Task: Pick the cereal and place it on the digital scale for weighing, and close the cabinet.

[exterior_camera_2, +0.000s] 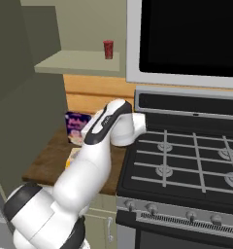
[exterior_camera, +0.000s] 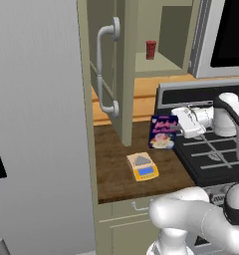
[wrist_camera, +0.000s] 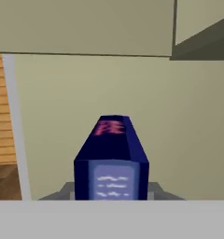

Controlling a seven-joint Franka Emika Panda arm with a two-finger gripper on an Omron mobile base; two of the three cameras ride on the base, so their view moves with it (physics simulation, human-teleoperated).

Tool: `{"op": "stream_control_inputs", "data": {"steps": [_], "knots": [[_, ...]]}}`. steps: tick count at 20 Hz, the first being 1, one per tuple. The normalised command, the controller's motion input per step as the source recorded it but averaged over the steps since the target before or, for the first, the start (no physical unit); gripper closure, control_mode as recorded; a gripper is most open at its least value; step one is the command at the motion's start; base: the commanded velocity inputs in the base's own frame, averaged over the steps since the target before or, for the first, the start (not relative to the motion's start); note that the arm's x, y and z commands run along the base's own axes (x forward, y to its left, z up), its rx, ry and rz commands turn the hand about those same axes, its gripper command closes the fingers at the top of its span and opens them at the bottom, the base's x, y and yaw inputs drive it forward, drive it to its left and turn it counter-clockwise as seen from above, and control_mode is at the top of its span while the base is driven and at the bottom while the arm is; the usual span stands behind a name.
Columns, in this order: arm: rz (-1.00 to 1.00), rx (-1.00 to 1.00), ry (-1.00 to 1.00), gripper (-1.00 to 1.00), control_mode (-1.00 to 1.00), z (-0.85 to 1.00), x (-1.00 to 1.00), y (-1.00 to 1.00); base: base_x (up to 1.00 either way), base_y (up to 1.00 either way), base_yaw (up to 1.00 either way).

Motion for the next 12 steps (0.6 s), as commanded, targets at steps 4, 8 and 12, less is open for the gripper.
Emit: {"op": "stream_control_inputs", "data": {"steps": [4, 8, 12], "knots": [[0.00, -0.03, 0.00, 1.00, -1.00, -0.41, 0.13, 0.44, 0.00, 0.00, 0.00], [0.00, 0.00, 0.00, 1.00, -1.00, -0.32, 0.01, 0.25, 0.00, 0.00, 0.00], [0.00, 0.00, 0.01, 1.00, -1.00, -0.24, -0.04, 0.09, 0.00, 0.00, 0.00]]}}
